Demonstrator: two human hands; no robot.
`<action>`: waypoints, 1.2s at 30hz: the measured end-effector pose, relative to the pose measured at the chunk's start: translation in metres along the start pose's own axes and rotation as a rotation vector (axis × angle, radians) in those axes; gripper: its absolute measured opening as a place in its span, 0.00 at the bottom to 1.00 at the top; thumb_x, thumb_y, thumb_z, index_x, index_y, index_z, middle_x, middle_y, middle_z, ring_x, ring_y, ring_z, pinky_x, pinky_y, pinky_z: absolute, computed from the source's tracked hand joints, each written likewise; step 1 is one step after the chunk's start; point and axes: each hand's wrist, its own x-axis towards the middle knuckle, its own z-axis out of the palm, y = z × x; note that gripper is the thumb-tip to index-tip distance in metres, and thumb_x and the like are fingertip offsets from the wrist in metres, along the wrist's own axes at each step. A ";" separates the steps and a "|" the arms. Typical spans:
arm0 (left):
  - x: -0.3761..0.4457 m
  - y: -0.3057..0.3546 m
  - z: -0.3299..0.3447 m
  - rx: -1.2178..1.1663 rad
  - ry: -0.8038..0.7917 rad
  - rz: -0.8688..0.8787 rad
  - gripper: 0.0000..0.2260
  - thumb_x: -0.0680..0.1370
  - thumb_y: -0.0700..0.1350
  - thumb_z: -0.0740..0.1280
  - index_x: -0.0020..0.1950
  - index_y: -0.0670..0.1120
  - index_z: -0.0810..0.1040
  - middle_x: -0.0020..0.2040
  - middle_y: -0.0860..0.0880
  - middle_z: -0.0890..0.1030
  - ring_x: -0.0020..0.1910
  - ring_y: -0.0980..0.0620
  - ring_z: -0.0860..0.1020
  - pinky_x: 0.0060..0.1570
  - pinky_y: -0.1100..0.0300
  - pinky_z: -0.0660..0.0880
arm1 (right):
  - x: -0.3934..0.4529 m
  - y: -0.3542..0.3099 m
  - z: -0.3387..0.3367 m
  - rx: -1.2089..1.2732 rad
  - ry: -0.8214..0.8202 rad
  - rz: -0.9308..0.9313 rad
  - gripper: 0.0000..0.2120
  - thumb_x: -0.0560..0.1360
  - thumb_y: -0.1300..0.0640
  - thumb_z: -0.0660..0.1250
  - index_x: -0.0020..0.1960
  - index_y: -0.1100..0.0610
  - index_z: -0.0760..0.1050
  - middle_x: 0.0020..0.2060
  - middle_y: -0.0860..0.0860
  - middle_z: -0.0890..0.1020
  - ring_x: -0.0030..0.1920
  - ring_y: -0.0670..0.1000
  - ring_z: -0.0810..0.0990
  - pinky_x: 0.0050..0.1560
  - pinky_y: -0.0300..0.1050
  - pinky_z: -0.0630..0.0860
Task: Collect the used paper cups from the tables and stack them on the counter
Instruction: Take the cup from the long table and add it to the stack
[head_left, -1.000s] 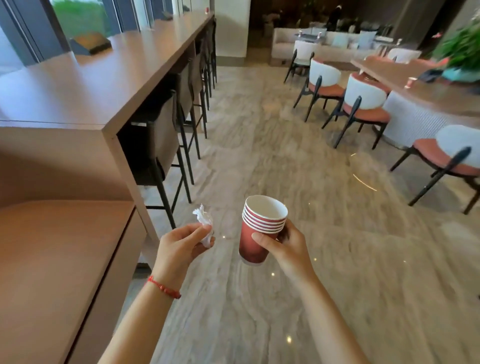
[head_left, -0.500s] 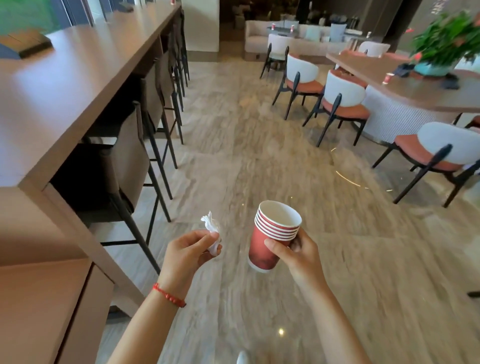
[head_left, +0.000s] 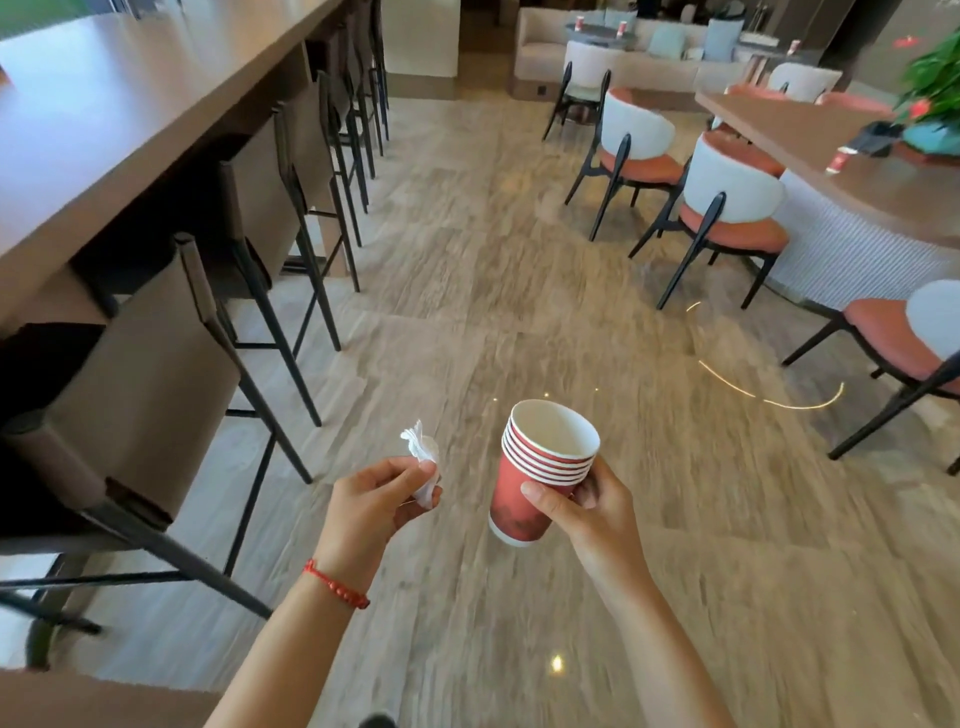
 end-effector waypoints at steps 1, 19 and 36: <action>0.016 0.004 0.004 0.000 0.007 -0.006 0.07 0.72 0.37 0.69 0.34 0.38 0.81 0.35 0.44 0.81 0.35 0.51 0.80 0.36 0.64 0.78 | 0.017 0.000 -0.001 0.001 -0.001 0.004 0.24 0.61 0.60 0.75 0.56 0.56 0.75 0.49 0.45 0.85 0.51 0.43 0.82 0.46 0.32 0.76; 0.358 0.142 0.049 0.058 -0.068 -0.006 0.09 0.74 0.35 0.67 0.34 0.34 0.77 0.36 0.42 0.79 0.36 0.50 0.79 0.37 0.65 0.78 | 0.361 -0.005 0.040 -0.021 0.175 0.026 0.20 0.60 0.60 0.75 0.50 0.54 0.77 0.43 0.43 0.85 0.44 0.41 0.83 0.41 0.30 0.76; 0.662 0.211 0.156 0.072 -0.127 -0.075 0.08 0.74 0.35 0.67 0.35 0.36 0.79 0.35 0.42 0.79 0.33 0.52 0.80 0.36 0.64 0.79 | 0.677 0.007 0.012 0.014 0.230 0.037 0.22 0.61 0.58 0.75 0.54 0.53 0.76 0.47 0.43 0.85 0.49 0.42 0.82 0.44 0.31 0.76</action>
